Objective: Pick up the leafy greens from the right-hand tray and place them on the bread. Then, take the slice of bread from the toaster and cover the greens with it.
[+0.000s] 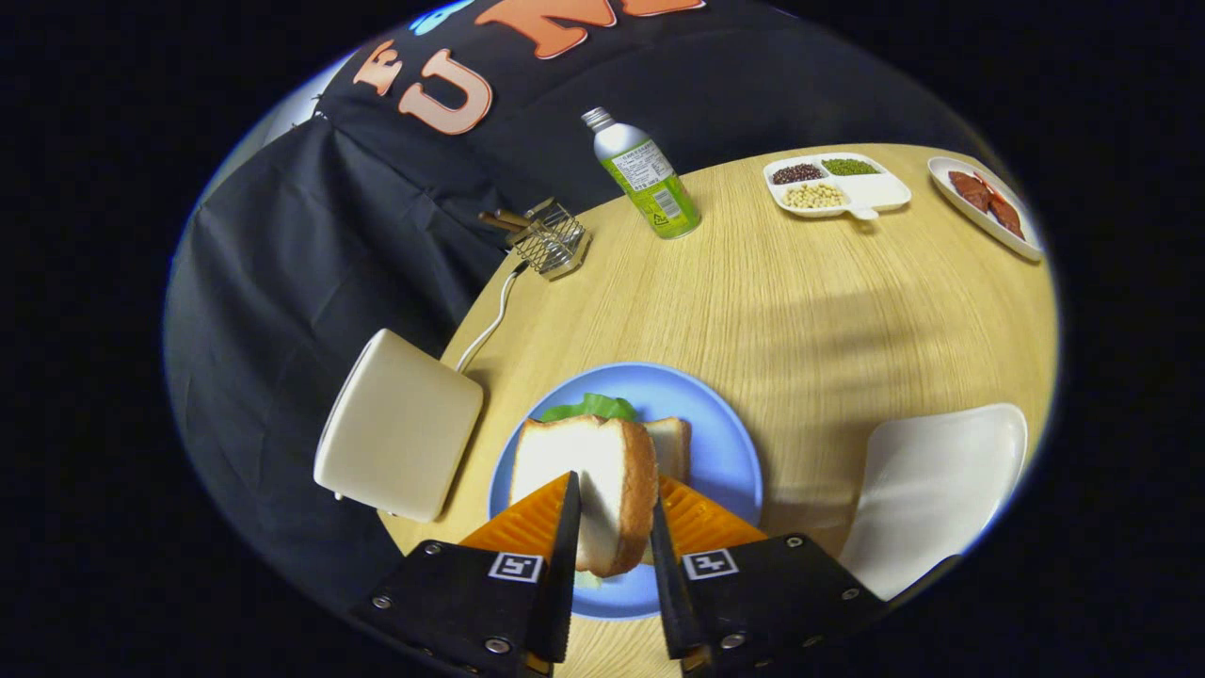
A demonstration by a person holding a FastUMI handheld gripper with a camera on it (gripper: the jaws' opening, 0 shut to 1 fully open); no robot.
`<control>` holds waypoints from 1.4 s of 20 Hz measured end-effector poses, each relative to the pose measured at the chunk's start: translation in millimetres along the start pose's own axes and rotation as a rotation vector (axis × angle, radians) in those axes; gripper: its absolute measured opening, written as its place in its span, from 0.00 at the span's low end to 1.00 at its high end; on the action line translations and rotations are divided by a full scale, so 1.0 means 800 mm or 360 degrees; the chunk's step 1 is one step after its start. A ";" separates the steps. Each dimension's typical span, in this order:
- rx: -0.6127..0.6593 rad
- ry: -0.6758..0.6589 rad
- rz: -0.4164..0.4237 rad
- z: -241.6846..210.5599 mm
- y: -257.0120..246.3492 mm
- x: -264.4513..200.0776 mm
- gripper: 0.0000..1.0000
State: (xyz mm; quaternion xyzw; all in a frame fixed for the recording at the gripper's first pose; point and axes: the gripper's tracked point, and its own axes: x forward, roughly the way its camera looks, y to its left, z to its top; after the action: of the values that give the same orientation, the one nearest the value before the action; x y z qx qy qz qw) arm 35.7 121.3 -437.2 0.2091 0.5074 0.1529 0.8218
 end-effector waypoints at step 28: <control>-0.0638 -0.1499 -0.0589 0.145 0.066 -0.372 0.93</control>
State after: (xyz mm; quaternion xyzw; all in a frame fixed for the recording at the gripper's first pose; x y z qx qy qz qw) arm 7.4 7.6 -135.7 0.0013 0.0735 -0.0107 0.9972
